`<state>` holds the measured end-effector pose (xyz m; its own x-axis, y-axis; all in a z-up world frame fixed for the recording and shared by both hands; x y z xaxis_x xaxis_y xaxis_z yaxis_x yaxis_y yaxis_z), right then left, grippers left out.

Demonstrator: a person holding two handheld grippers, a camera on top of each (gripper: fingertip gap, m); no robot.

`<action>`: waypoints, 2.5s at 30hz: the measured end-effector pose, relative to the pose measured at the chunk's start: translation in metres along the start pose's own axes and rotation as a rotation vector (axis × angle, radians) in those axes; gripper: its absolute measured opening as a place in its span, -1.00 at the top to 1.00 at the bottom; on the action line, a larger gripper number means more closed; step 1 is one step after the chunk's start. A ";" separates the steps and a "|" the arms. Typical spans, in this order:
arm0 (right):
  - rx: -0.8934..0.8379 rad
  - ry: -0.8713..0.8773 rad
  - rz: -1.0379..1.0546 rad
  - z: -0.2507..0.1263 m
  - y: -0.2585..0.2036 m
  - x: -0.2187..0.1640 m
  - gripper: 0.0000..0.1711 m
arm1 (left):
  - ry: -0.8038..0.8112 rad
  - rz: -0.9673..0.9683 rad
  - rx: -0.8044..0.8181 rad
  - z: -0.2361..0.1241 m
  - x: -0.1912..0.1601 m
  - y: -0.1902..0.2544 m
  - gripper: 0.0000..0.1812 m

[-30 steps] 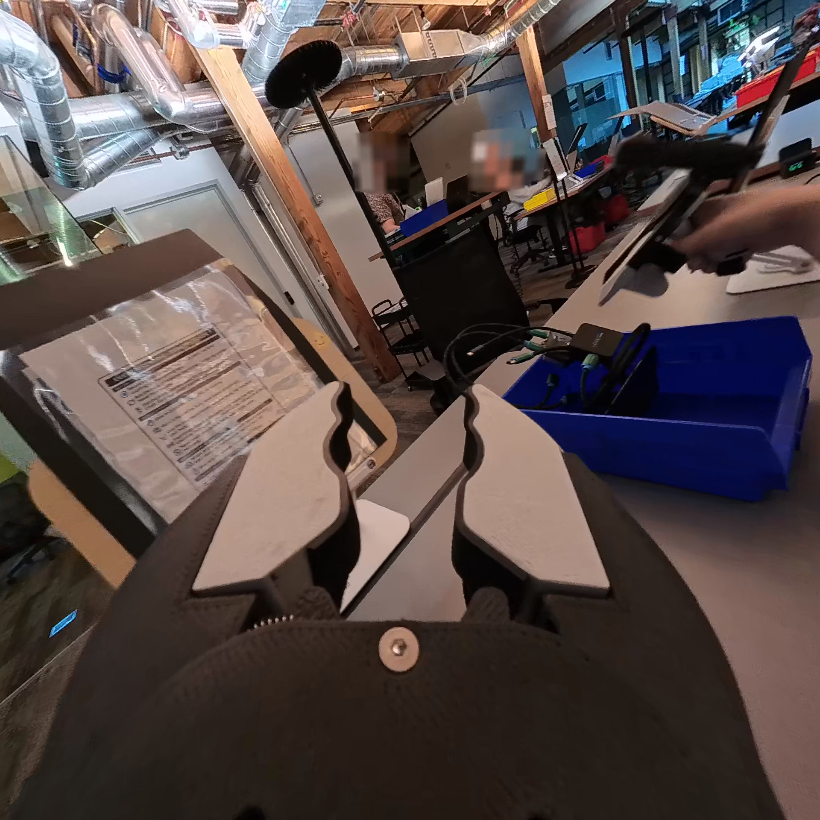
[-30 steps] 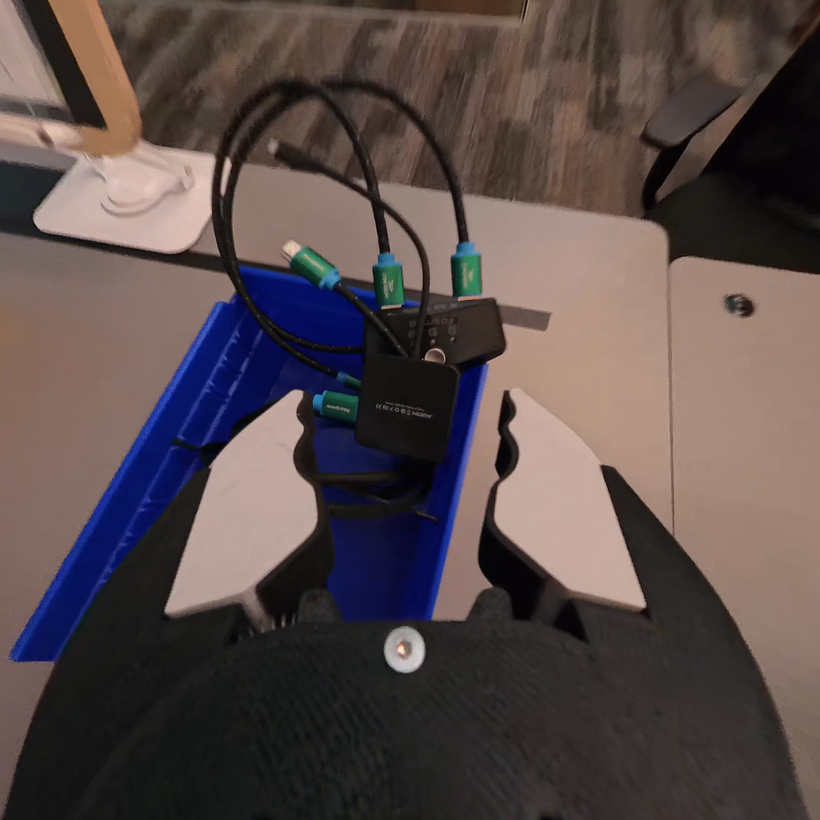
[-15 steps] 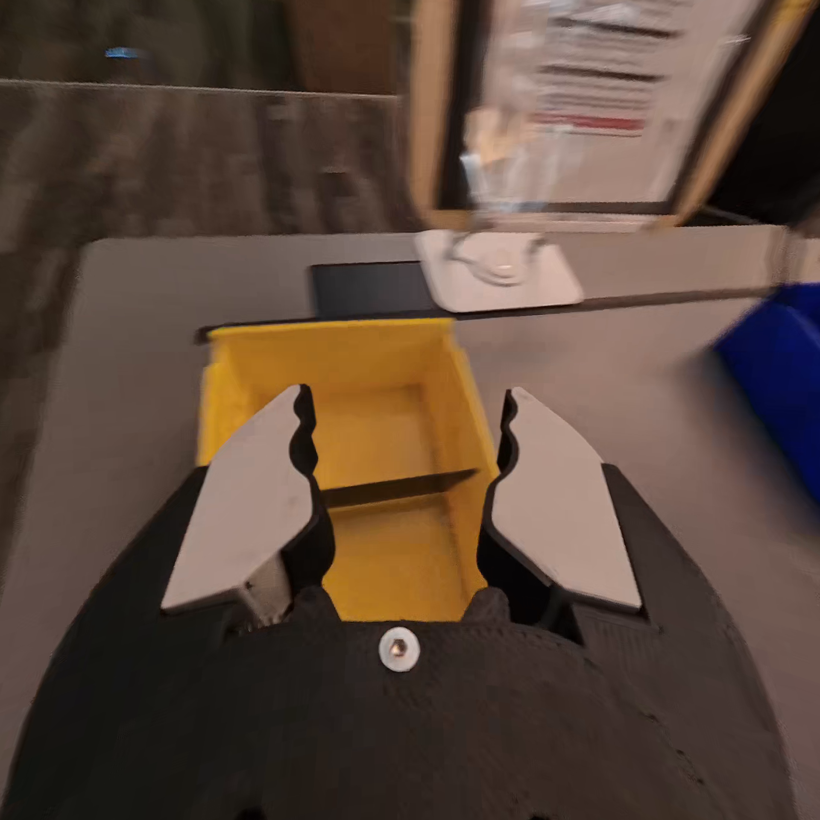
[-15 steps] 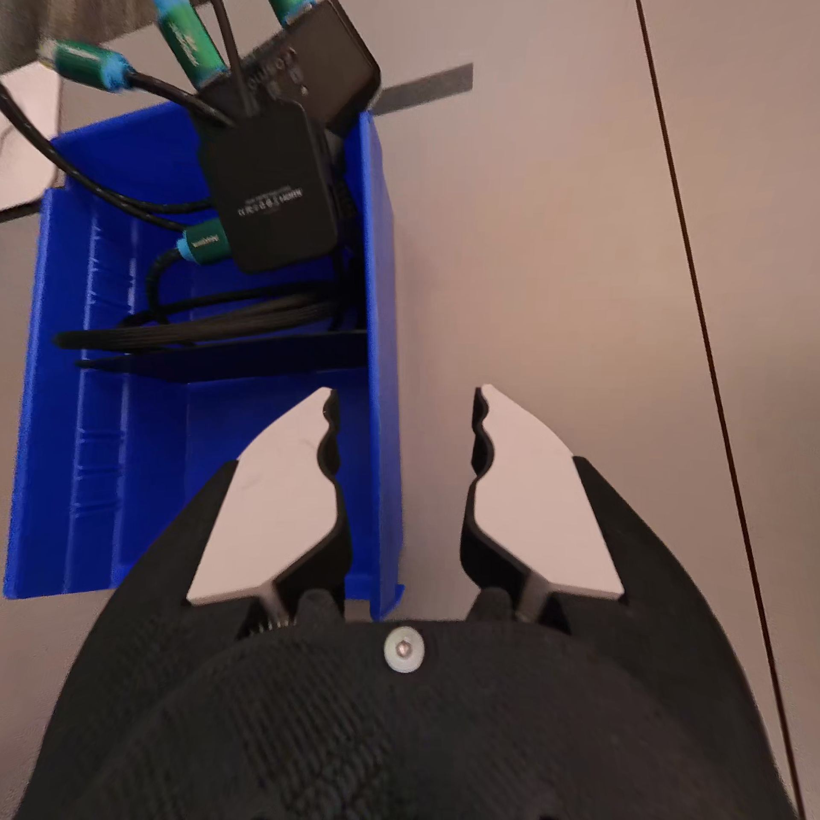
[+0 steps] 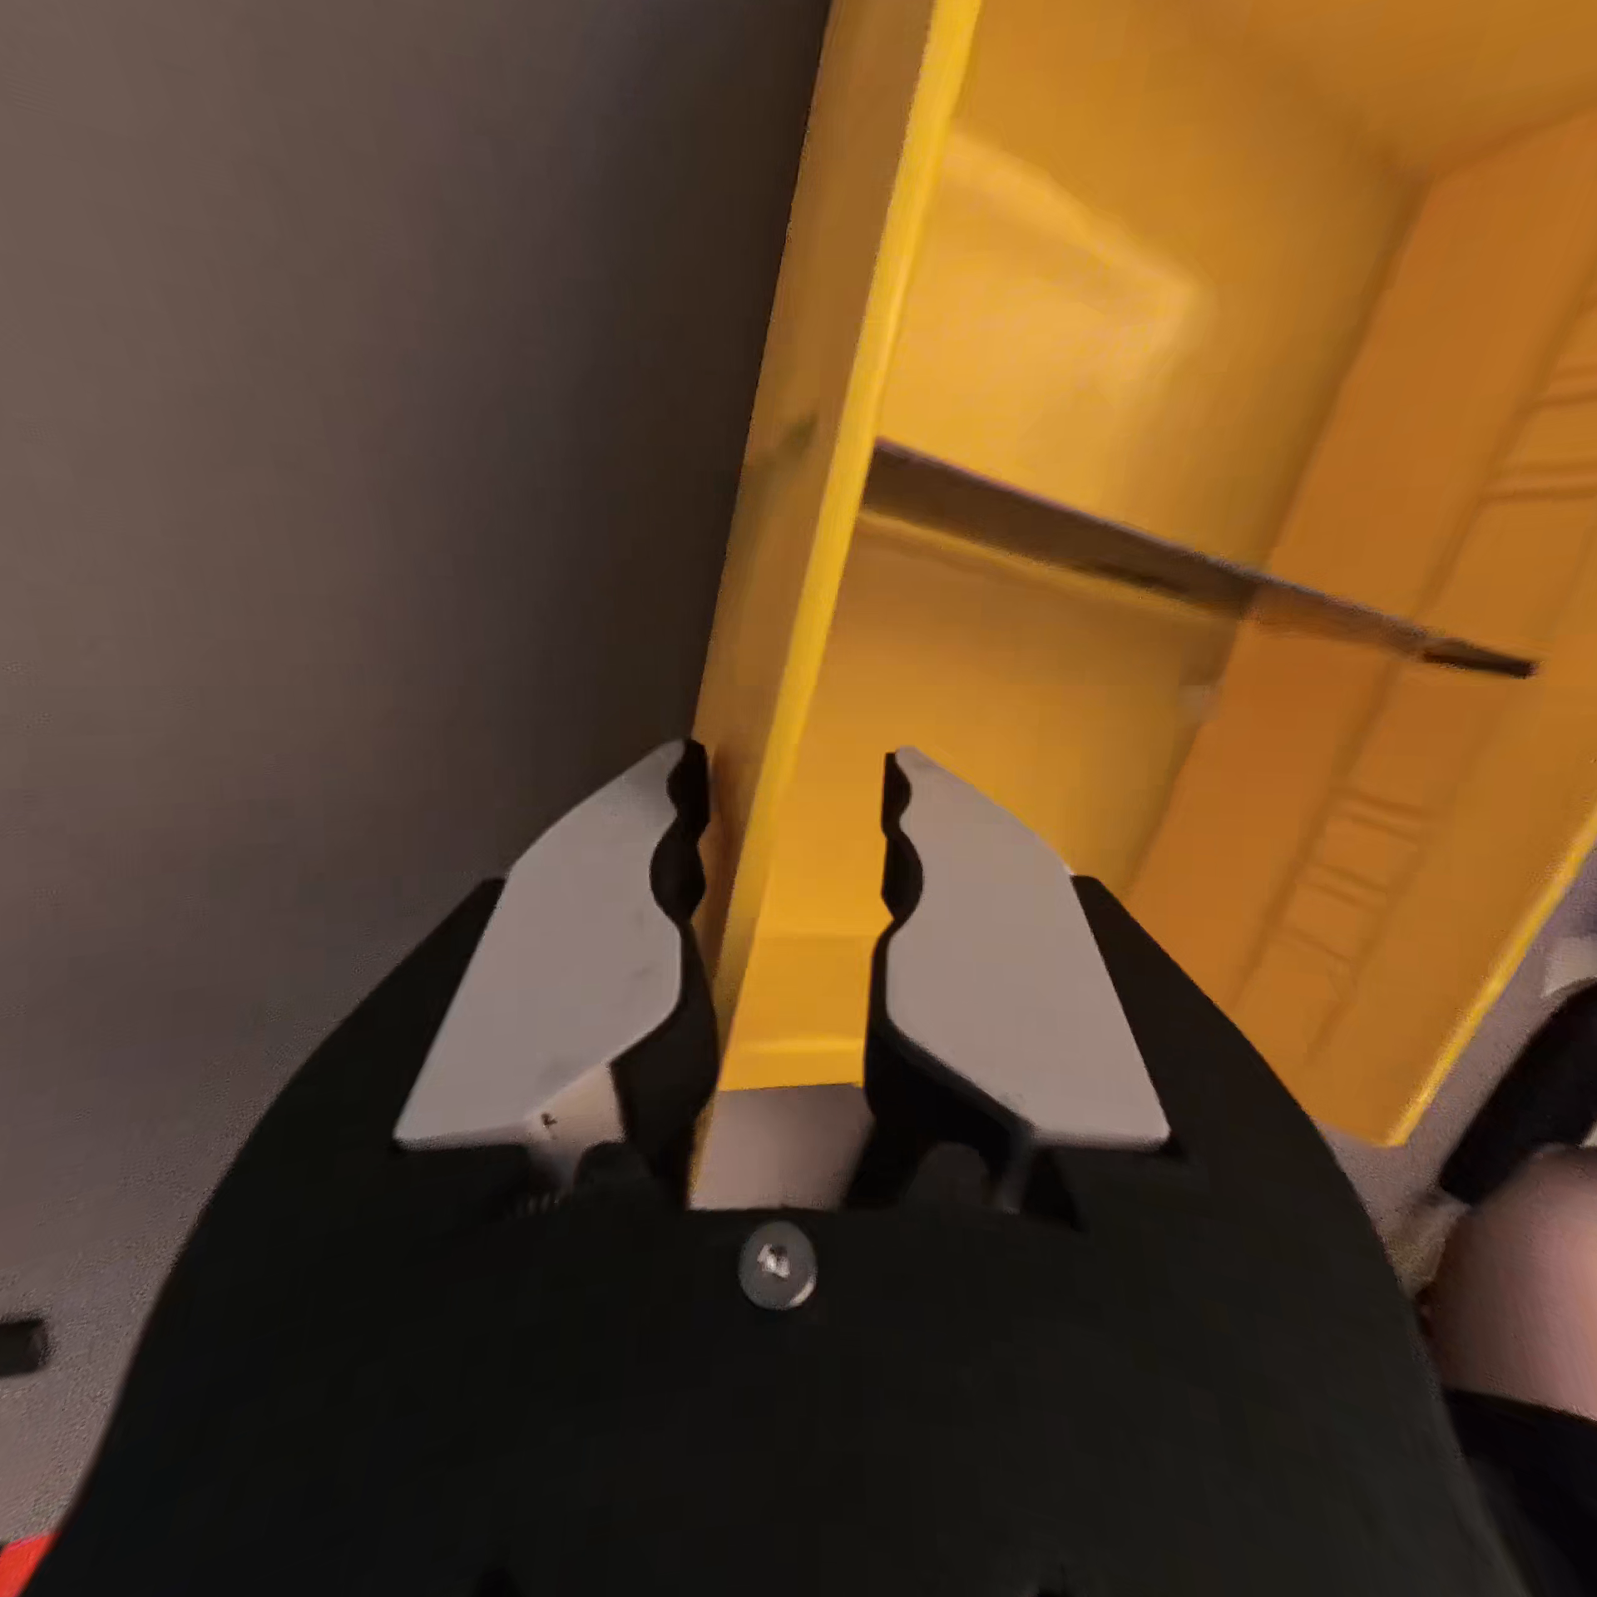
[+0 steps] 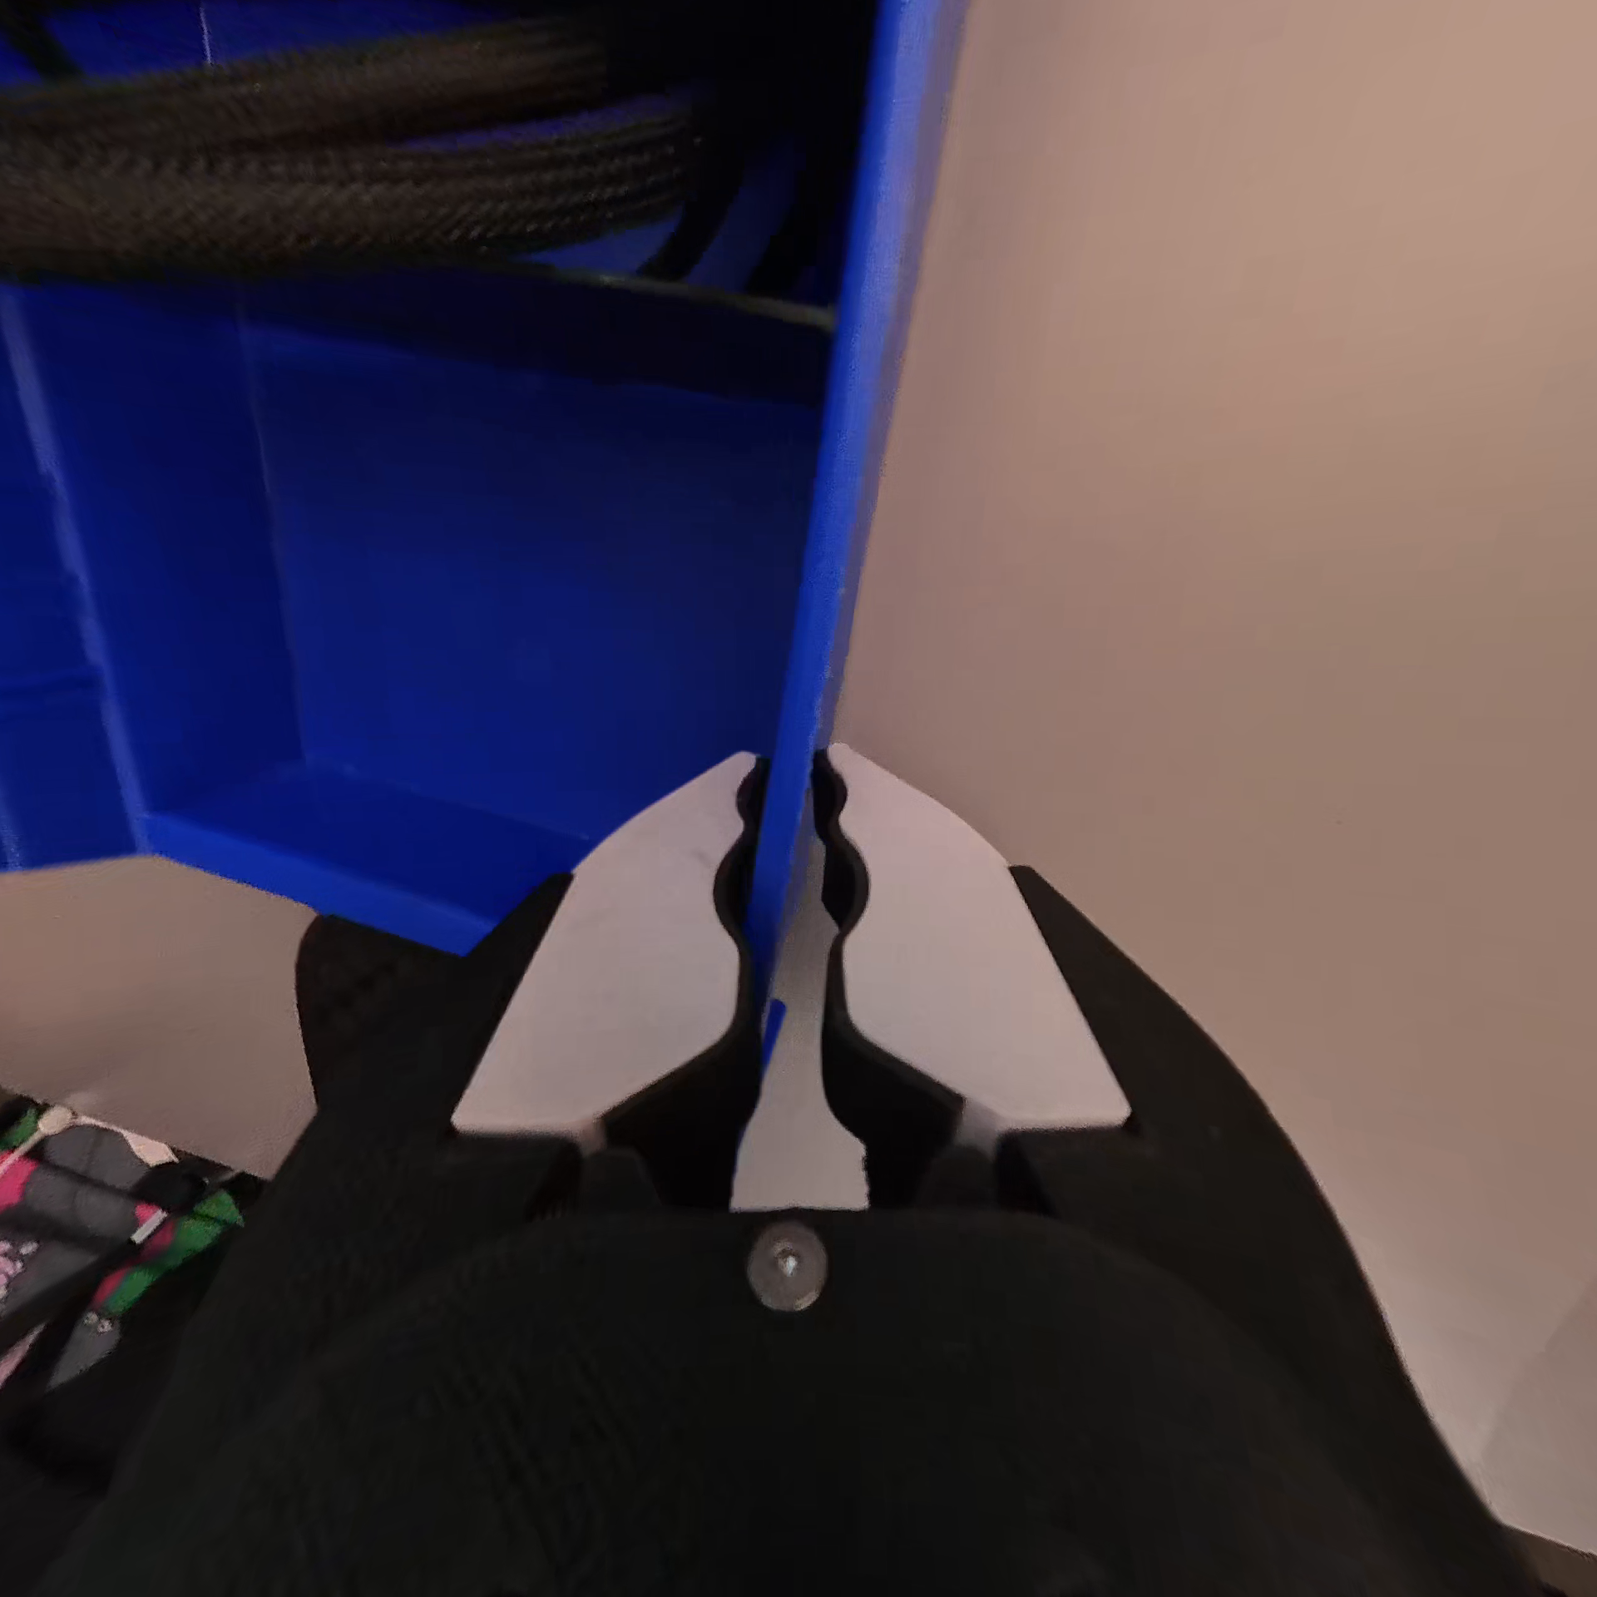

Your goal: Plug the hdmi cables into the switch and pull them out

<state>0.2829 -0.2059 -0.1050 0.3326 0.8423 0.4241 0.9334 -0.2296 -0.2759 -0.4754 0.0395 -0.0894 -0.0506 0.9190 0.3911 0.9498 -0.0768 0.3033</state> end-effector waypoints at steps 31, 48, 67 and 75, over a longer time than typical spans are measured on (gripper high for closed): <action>0.039 -0.461 -0.375 0.022 -0.130 -0.025 0.81 | -0.452 0.667 0.059 0.038 -0.054 0.135 0.77; 0.077 0.280 -0.421 -0.067 -0.195 0.060 0.72 | -0.295 0.623 -0.096 -0.022 -0.063 0.160 0.71; 0.228 0.198 -0.826 0.078 -0.415 0.047 0.37 | -0.021 0.897 -0.185 -0.080 -0.074 0.198 0.77; 0.125 0.077 -0.734 0.109 -0.419 0.051 0.48 | 0.024 0.984 -0.191 -0.089 -0.082 0.207 0.78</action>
<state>-0.1062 -0.0140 -0.0614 -0.3569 0.7204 0.5947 0.8983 0.4394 0.0068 -0.3021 -0.0860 0.0188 0.7228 0.4047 0.5602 0.5066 -0.8616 -0.0311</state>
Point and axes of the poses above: each gripper's, where its closed fingertips meet, z out along the fingers, x out of its top, y = z × x across the jaws, the point moved 2 cm from there along -z, back along the fingers, and after that the axes turned 13 degrees about y, right-handed, at the moved point
